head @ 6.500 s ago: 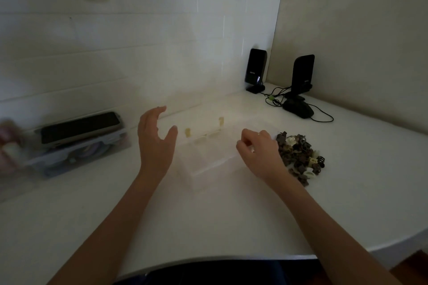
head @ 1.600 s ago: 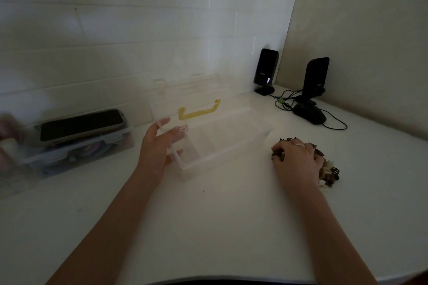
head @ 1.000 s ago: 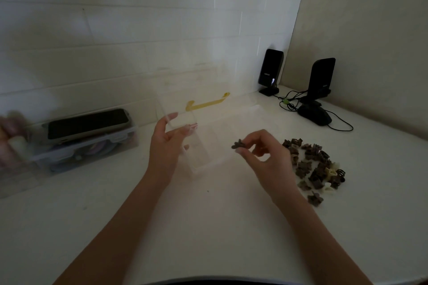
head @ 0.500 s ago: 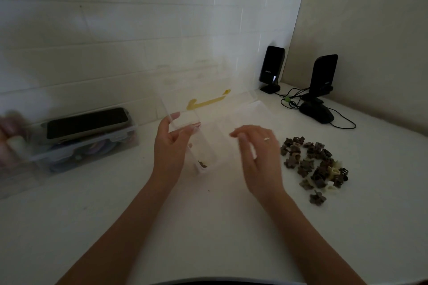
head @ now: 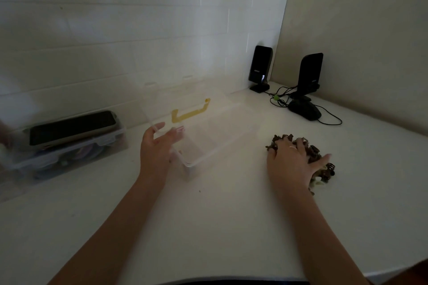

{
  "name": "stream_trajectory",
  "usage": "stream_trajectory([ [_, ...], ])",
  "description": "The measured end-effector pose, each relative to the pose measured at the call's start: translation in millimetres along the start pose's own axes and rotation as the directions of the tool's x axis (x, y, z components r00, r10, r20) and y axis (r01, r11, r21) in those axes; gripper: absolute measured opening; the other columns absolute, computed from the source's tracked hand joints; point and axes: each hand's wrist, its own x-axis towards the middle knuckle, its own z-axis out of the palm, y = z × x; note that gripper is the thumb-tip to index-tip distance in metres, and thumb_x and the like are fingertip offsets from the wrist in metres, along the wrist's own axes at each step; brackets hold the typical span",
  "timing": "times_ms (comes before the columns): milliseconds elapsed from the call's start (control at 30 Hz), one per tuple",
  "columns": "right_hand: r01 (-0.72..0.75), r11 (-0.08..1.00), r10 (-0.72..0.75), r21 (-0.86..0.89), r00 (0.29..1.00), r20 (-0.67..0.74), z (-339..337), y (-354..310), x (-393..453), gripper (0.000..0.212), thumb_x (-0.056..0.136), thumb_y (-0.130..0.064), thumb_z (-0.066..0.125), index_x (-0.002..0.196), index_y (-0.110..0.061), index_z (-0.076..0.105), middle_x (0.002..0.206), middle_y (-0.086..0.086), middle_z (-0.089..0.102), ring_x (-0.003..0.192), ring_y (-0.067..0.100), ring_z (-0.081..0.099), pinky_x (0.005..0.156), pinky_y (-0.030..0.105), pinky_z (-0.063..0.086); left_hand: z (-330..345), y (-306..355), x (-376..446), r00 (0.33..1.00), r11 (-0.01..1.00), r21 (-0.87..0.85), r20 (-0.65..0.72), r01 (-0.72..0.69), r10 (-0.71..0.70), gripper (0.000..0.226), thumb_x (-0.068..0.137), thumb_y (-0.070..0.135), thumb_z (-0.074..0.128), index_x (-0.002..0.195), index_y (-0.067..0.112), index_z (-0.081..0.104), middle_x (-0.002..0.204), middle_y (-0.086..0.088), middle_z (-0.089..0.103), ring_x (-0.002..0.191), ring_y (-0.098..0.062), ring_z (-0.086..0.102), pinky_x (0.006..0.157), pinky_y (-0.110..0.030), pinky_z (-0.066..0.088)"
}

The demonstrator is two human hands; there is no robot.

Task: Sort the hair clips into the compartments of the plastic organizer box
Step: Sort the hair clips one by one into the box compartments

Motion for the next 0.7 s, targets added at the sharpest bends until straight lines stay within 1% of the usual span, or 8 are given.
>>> stream_trajectory([
  [100,0.017,1.000,-0.016,0.024,1.000,-0.025,-2.5,-1.2,-2.5,0.030,0.094,-0.032,0.041,0.120,-0.025,0.055,0.140,0.001,0.048,0.143,0.023,0.018,0.104,0.069,-0.011,-0.9,0.0,-0.2,1.000,1.000,0.010,-0.001,-0.004,0.004,0.031,0.086,0.018,0.064,0.114,0.021,0.052,0.089,0.004,0.071,0.085,-0.010,0.065,0.089,-0.052,0.050],
  [200,0.065,0.998,-0.065,0.003,0.997,-0.037,-3.1,-5.1,-5.4,0.024,0.092,-0.030,0.048,0.115,-0.028,0.055,0.136,-0.001,0.050,0.140,0.025,0.022,0.103,0.069,-0.012,0.5,1.2,-0.7,1.000,1.000,-0.007,0.005,-0.008,0.008,0.032,0.086,0.014,0.064,0.115,0.019,0.052,0.092,0.001,0.070,0.078,-0.006,0.066,0.087,-0.052,0.051],
  [367,0.120,0.991,-0.113,0.060,0.987,-0.111,-4.6,-7.0,-6.4,0.014,0.089,-0.019,0.056,0.099,-0.028,0.059,0.110,-0.005,0.060,0.129,0.022,0.035,0.108,0.066,-0.009,-0.3,0.4,-1.4,0.999,1.000,-0.009,0.020,-0.029,0.030,0.030,0.087,0.014,0.063,0.114,0.020,0.051,0.090,0.002,0.071,0.074,-0.002,0.067,0.086,-0.049,0.052],
  [467,0.160,0.974,-0.136,0.158,0.979,-0.151,-4.8,-6.7,-6.5,0.011,0.089,-0.019,0.057,0.095,-0.026,0.060,0.090,-0.006,0.061,0.115,0.019,0.045,0.113,0.058,-0.005,-0.7,0.6,-1.9,0.999,1.000,-0.002,0.025,-0.024,0.024,0.032,0.085,0.015,0.065,0.113,0.020,0.051,0.095,-0.002,0.069,0.080,-0.007,0.065,0.088,-0.052,0.050],
  [533,0.209,0.928,-0.161,0.309,0.971,-0.174,-2.5,-7.5,-5.5,0.011,0.087,-0.020,0.061,0.096,-0.027,0.058,0.086,-0.010,0.060,0.105,0.015,0.053,0.115,0.051,0.008,-1.5,0.4,-1.4,0.999,1.000,0.007,0.023,-0.025,0.025,0.031,0.085,0.016,0.065,0.112,0.021,0.052,0.094,-0.001,0.069,0.079,-0.007,0.065,0.088,-0.053,0.050],
  [567,0.248,0.882,-0.183,0.401,0.964,-0.193,-1.3,-8.5,-5.0,0.015,0.086,-0.019,0.064,0.098,-0.026,0.057,0.087,-0.013,0.061,0.099,0.014,0.056,0.113,0.049,0.019,-1.8,0.1,-1.0,0.999,1.000,0.009,0.023,-0.026,0.026,0.030,0.086,0.016,0.065,0.112,0.021,0.052,0.092,0.000,0.069,0.077,-0.005,0.066,0.087,-0.052,0.051],
  [633,0.317,0.745,-0.223,0.587,0.948,-0.228,-3.0,-11.1,-6.4,0.025,0.083,-0.014,0.068,0.101,-0.025,0.055,0.089,-0.016,0.062,0.091,0.009,0.059,0.097,0.042,0.043,-1.9,-0.8,-0.3,0.999,1.000,0.004,0.020,-0.028,0.028,0.030,0.087,0.016,0.064,0.114,0.020,0.052,0.085,0.005,0.071,0.071,0.000,0.067,0.085,-0.048,0.052],
  [700,0.364,0.631,-0.262,0.685,0.931,-0.253,-7.1,-14.6,-9.7,0.032,0.081,-0.008,0.069,0.105,-0.024,0.055,0.091,-0.015,0.062,0.089,0.006,0.062,0.082,0.027,0.050,-1.4,-1.3,-0.2,0.999,0.999,-0.003,0.020,-0.037,0.037,0.031,0.088,0.015,0.063,0.116,0.018,0.051,0.075,0.008,0.073,0.069,0.004,0.068,0.079,-0.041,0.053],
])
